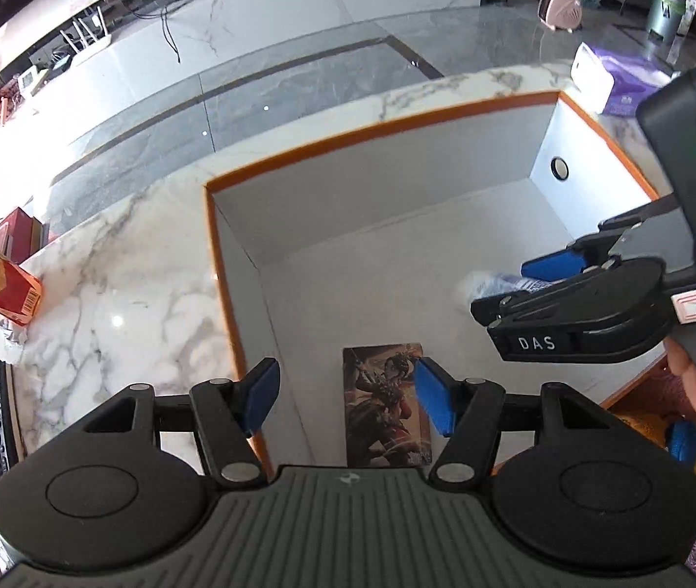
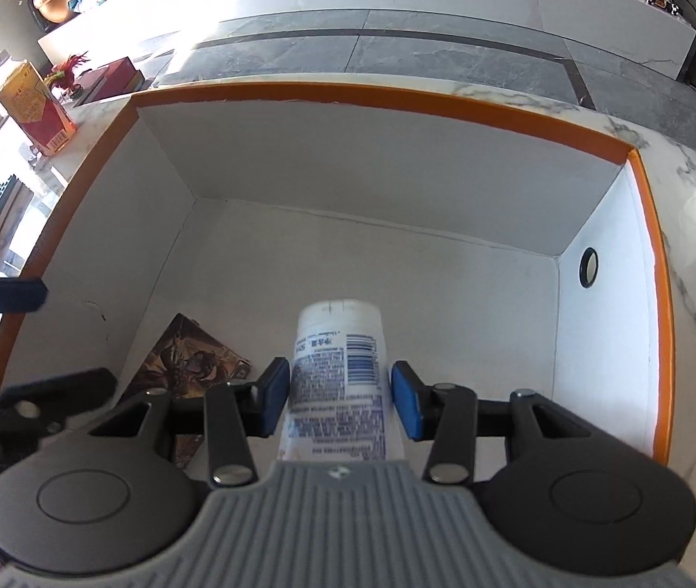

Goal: Organize objects
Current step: 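Carry the card box and lotion bottle over the orange box with both tools, then lower the card box into the box and open the left tool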

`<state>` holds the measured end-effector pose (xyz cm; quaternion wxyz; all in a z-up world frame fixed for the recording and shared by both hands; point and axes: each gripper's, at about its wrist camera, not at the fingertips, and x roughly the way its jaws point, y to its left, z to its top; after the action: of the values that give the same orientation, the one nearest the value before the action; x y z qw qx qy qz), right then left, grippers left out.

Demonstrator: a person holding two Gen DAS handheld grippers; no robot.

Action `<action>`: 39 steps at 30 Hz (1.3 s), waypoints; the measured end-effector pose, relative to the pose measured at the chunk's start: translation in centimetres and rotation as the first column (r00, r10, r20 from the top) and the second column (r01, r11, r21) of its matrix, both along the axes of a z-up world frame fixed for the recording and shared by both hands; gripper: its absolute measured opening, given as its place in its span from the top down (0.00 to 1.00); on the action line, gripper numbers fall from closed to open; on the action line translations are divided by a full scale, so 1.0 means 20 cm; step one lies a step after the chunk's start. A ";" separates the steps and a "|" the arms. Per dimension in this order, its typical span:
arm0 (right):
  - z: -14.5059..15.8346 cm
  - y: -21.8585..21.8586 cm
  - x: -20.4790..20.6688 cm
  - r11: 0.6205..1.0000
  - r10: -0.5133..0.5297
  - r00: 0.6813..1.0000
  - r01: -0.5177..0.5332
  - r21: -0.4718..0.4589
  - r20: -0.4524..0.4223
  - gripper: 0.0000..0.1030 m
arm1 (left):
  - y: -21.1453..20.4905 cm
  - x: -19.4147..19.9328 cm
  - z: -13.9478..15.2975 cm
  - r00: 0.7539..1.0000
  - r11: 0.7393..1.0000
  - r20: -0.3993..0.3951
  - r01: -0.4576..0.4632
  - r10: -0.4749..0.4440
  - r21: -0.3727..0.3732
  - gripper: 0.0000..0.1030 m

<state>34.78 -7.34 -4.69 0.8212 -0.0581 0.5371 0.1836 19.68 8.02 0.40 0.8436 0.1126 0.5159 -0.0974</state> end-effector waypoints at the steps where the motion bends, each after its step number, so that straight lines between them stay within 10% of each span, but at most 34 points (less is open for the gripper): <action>1: 0.00 0.02 0.01 1.000 0.006 1.000 -0.006 -0.014 -0.001 0.57 | 0.01 0.01 0.02 1.000 1.000 0.011 -0.019 0.019 -0.007 0.31; 3: -0.01 0.06 0.02 0.999 0.010 1.000 -0.010 -0.039 -0.019 0.73 | 0.02 0.08 0.05 0.997 0.998 0.030 -0.068 0.068 -0.013 0.31; 12: -0.07 0.19 0.05 0.993 0.045 0.996 -0.053 -0.102 -0.072 0.68 | 0.19 0.23 0.05 0.987 0.974 -0.040 -0.163 0.158 -0.155 0.43; 23: -0.10 0.21 0.09 0.999 0.041 0.987 -0.038 0.022 -0.156 0.65 | 0.21 0.22 -0.05 0.983 0.963 -0.063 -0.180 0.171 -0.201 0.86; 39: -0.20 0.34 0.18 0.984 0.000 0.932 0.066 0.168 -0.362 0.59 | 0.21 0.21 -0.06 0.985 0.964 -0.046 -0.174 0.168 -0.199 0.89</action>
<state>38.30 -0.62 -8.75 0.7136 0.0589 0.6610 0.2243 23.79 12.31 -0.84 0.8484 -0.0203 0.5233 -0.0778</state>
